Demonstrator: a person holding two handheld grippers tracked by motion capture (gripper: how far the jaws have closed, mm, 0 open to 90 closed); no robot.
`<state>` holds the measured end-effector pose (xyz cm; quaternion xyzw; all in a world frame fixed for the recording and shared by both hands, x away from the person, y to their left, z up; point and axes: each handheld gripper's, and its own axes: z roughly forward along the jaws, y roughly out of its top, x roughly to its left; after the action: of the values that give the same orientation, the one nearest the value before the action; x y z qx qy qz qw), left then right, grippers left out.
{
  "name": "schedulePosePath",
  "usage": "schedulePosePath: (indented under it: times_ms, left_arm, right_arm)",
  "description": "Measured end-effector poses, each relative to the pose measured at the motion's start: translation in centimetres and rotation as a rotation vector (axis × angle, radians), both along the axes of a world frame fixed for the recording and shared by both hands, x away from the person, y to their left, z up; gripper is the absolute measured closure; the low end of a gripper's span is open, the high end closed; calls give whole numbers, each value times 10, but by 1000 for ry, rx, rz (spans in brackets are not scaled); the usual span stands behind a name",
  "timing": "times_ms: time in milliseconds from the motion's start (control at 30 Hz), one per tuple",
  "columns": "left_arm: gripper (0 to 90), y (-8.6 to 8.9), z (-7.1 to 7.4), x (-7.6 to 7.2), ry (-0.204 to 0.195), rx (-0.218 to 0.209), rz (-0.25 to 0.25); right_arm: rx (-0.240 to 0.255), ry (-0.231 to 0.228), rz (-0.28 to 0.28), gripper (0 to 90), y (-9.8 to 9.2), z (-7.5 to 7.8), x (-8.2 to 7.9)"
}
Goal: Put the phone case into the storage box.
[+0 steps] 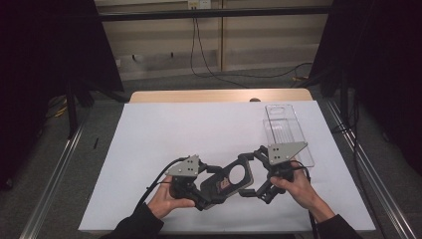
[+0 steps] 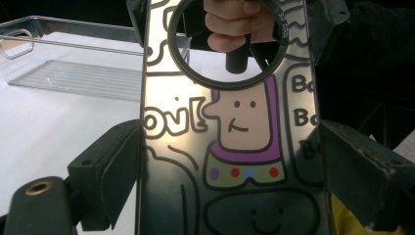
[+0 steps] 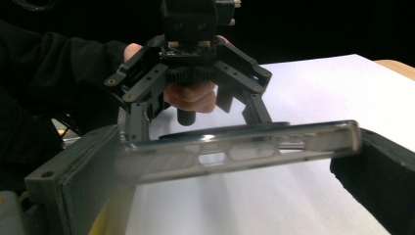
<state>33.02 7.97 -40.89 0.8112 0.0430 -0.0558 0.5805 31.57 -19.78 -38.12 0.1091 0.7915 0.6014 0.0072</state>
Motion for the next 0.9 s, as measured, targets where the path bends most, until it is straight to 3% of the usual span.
schedulePosePath:
  times_ms: [900]
  left_arm:
    - [122,-5,-5,-2,15,47,-61]
  right_arm:
    - [-63,27,93,80,5,-3,0]
